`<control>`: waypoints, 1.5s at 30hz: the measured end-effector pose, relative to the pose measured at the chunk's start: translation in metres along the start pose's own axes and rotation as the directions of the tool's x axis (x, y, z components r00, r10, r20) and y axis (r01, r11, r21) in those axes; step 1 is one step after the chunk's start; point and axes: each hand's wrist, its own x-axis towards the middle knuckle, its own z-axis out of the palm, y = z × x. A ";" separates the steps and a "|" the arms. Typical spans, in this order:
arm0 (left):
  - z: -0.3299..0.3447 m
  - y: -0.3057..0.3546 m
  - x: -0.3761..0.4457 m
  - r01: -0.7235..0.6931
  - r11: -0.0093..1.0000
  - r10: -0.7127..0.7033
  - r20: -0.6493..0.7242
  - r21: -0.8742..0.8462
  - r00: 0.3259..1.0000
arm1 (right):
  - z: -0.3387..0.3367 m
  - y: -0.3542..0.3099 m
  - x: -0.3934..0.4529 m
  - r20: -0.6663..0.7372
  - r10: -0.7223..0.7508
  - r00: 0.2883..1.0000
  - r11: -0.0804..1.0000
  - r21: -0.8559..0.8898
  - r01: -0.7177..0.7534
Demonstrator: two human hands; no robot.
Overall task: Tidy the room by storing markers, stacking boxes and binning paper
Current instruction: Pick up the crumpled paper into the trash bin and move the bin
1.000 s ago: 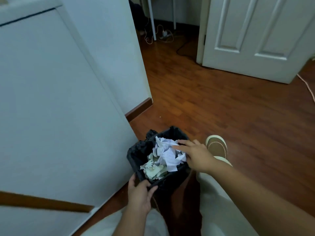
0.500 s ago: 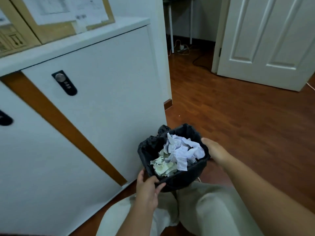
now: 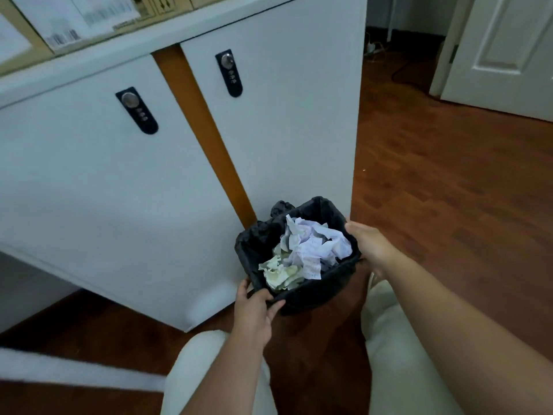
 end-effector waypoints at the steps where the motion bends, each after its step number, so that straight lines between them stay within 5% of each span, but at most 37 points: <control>1: -0.012 0.002 0.001 -0.002 1.000 0.002 -0.017 -0.013 1.000 | 0.015 -0.002 -0.008 0.005 0.002 1.000 1.000 -0.009 -0.002; 45: -0.287 0.039 0.088 0.050 0.999 -0.042 -0.449 0.005 0.892 | 0.334 0.100 -0.001 0.185 0.302 0.935 0.866 -0.463 -0.188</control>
